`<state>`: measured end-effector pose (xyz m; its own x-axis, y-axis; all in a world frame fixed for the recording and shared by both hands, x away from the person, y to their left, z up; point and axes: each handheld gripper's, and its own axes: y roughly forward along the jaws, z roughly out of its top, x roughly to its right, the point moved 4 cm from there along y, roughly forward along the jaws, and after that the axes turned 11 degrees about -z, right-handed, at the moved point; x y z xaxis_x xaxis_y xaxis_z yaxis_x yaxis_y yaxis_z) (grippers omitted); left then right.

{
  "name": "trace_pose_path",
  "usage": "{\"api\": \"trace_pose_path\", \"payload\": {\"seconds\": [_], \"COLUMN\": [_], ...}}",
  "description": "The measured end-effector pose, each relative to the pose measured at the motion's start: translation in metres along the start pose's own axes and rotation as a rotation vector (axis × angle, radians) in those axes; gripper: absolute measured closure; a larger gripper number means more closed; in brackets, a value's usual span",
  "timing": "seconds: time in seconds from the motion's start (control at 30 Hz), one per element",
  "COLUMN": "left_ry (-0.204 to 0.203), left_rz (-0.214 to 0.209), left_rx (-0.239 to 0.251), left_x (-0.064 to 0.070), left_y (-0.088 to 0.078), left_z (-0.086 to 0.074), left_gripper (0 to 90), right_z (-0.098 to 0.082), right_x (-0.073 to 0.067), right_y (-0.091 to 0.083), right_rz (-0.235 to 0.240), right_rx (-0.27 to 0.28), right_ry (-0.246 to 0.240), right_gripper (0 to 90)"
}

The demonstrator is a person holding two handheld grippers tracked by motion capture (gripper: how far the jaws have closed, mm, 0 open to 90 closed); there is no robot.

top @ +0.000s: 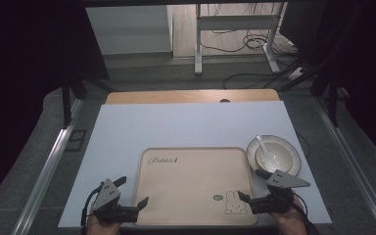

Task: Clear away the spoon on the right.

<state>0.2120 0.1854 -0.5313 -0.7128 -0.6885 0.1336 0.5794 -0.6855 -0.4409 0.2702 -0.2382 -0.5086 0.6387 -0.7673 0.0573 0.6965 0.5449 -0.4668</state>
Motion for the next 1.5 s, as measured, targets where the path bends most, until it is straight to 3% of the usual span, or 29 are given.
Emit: {"api": "trace_pose_path", "payload": {"seconds": [0.2, 0.6, 1.0, 1.2, 1.5], "left_ry": [-0.02, -0.021, -0.028, -0.027, -0.028], "left_rz": [0.002, -0.004, 0.002, 0.006, 0.014], "left_rx": [0.015, 0.006, 0.007, 0.007, 0.008], "left_x": [-0.004, -0.003, -0.003, -0.003, -0.004], "left_y": [-0.004, -0.003, -0.004, -0.004, -0.004], "left_z": [-0.001, -0.001, -0.001, -0.001, -0.001], "left_gripper": [0.3, 0.4, 0.5, 0.5, 0.5], "right_z": [0.001, 0.002, 0.008, 0.01, 0.016], "right_x": [0.0, 0.0, -0.003, -0.001, 0.01], "right_y": [0.0, -0.002, -0.002, -0.001, -0.003], "right_rz": [-0.004, -0.003, -0.032, -0.042, -0.047], "right_rx": [-0.001, 0.001, 0.006, -0.001, -0.025], "right_ry": [-0.005, -0.013, -0.078, -0.067, -0.006], "right_gripper": [1.5, 1.7, 1.8, 1.8, 2.8]}}
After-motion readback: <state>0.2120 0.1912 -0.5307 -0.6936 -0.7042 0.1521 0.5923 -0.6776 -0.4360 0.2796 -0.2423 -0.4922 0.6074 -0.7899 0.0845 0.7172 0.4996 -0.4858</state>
